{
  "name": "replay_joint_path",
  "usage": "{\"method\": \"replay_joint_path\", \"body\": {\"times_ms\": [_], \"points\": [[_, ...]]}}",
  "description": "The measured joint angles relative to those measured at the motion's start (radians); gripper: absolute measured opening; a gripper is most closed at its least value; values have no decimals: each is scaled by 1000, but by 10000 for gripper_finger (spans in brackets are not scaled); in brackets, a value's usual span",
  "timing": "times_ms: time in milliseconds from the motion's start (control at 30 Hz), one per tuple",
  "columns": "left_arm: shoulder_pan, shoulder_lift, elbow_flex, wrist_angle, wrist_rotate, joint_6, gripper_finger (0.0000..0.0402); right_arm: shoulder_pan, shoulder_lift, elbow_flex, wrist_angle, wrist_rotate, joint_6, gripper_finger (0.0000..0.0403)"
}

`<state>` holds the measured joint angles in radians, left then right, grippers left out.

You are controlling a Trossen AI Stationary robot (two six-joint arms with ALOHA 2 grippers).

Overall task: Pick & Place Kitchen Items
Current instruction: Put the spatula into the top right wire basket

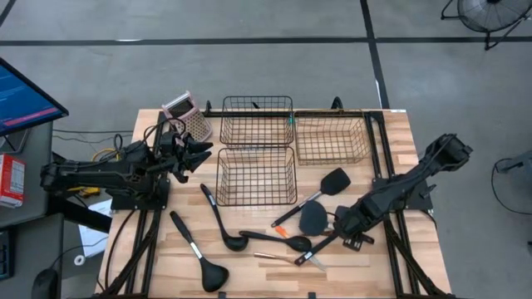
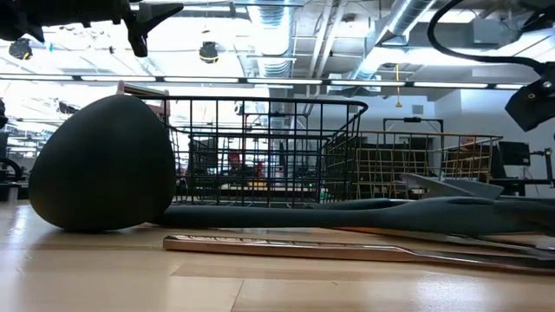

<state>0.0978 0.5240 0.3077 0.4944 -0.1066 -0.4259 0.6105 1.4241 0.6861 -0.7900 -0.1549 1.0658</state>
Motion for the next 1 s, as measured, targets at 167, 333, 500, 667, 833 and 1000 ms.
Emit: {"method": "replay_joint_path", "body": {"times_ms": [167, 333, 500, 667, 833, 1000], "points": [[0, 0, 0, 0, 0, 0, 176, 8, 37, 2, 15, 16, 1, 159], [0, 0, 0, 1, 0, 0, 175, 8, 49, 2, 17, 20, -6, 96], [0, 0, 0, 0, 0, 0, 175, 8, 42, 2, 18, 21, -7, 78], [0, 0, 0, 1, 0, -1, 175, 8, 29, 16, 7, 22, -5, 71], [0, 0, 0, 1, 0, 0, 175, 7, -28, 41, -14, 32, 7, 42], [0, 0, 0, 1, 0, -1, 175, 7, -81, 47, -33, 52, 45, 29]]}}
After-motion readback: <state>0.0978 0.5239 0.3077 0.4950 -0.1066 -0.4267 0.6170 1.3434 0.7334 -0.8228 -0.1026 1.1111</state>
